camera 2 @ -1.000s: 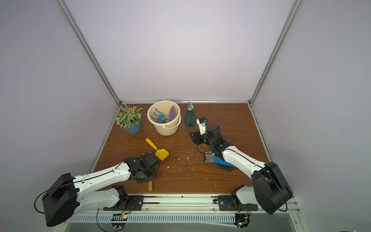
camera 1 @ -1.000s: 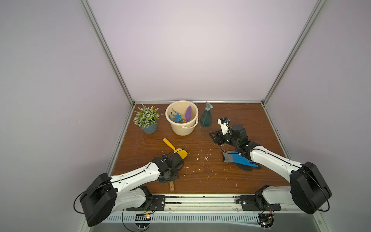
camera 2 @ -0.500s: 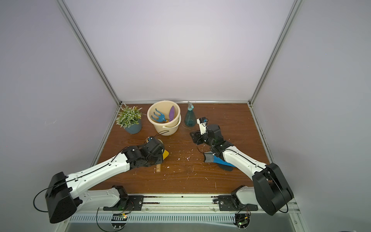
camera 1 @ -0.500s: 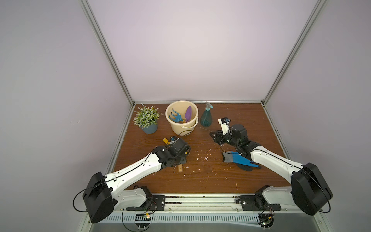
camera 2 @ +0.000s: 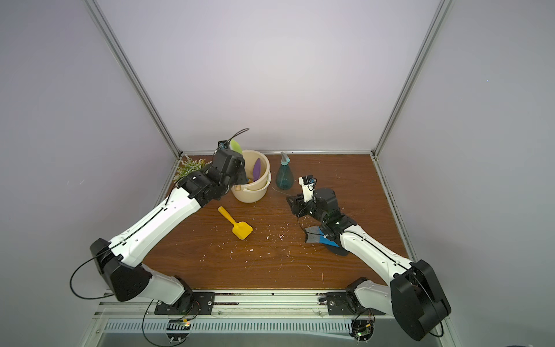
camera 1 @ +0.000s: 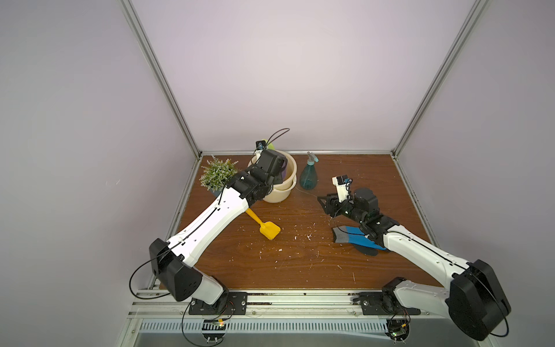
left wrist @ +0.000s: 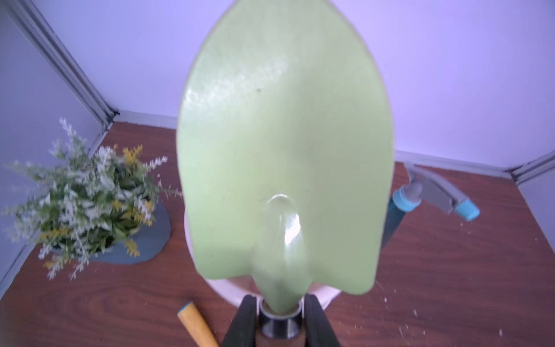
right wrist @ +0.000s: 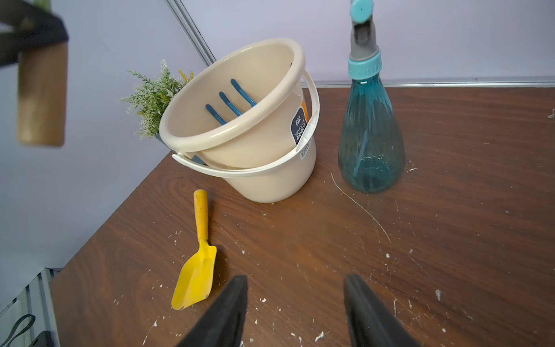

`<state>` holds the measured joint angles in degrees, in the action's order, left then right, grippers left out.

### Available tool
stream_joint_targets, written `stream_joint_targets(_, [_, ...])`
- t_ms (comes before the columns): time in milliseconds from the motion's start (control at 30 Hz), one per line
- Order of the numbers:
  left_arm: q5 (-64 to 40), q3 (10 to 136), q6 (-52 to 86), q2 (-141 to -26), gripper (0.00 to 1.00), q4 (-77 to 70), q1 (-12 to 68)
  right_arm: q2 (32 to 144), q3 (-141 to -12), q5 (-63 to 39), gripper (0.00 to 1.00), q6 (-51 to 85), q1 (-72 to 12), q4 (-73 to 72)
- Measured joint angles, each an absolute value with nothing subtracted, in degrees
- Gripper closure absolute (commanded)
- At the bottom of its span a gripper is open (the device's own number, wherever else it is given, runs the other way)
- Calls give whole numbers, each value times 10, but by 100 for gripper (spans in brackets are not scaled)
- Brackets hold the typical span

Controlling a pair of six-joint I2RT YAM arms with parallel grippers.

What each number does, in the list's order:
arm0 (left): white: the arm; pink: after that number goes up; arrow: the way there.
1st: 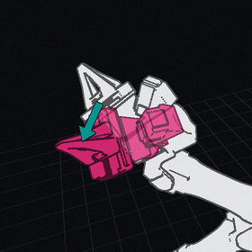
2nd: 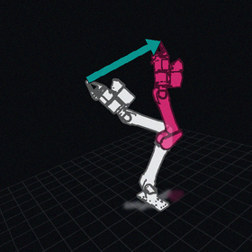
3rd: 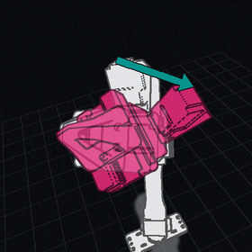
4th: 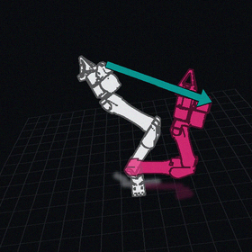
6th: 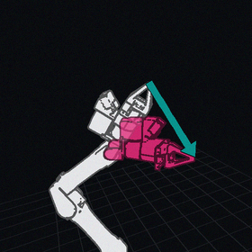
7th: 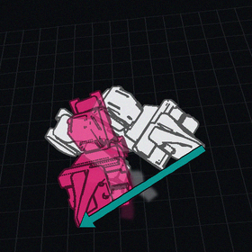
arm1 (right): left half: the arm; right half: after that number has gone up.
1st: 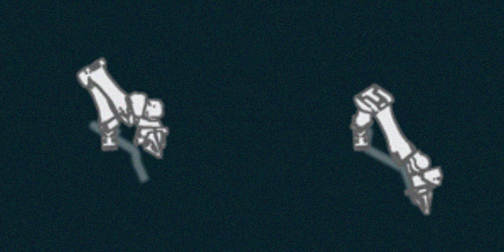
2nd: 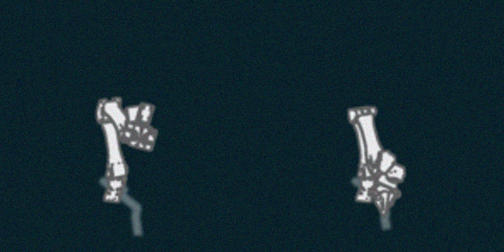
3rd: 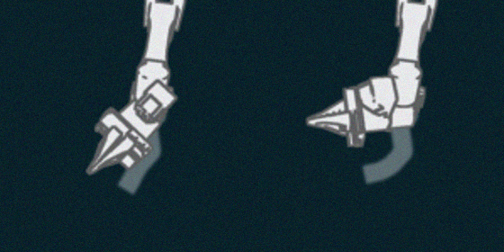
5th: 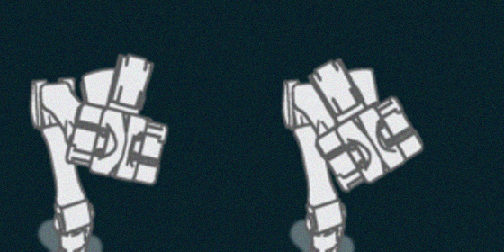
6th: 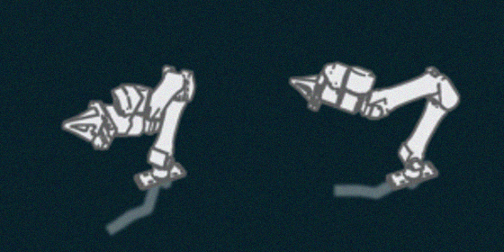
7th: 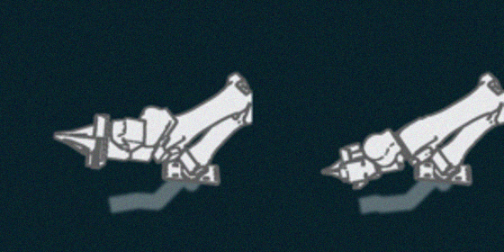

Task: Organize the gardening tools
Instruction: Pick up the gardening tool from the center of the board, then place the gardening tool in the container.

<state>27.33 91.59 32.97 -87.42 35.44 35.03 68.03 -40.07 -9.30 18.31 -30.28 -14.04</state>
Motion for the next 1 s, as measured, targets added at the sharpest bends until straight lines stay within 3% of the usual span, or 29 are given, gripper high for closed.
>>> stream_joint_targets(267, [277,982,215,-1006,100,213,298,608,-363,-77,42,184,-303,-124])
stream_joint_targets(600, [262,933,147,-1088,94,65,297,547,-349,-42,42,185,-303,-90])
stream_joint_targets(700, [260,889,146,-1088,85,25,297,539,-348,-32,42,185,-303,-83])
stream_joint_targets(833, [257,846,150,-1088,64,2,297,536,-348,-28,41,185,-303,-77])
stream_joint_targets(1000, [256,833,152,-1084,51,-15,297,545,-348,-29,41,185,-303,-75])
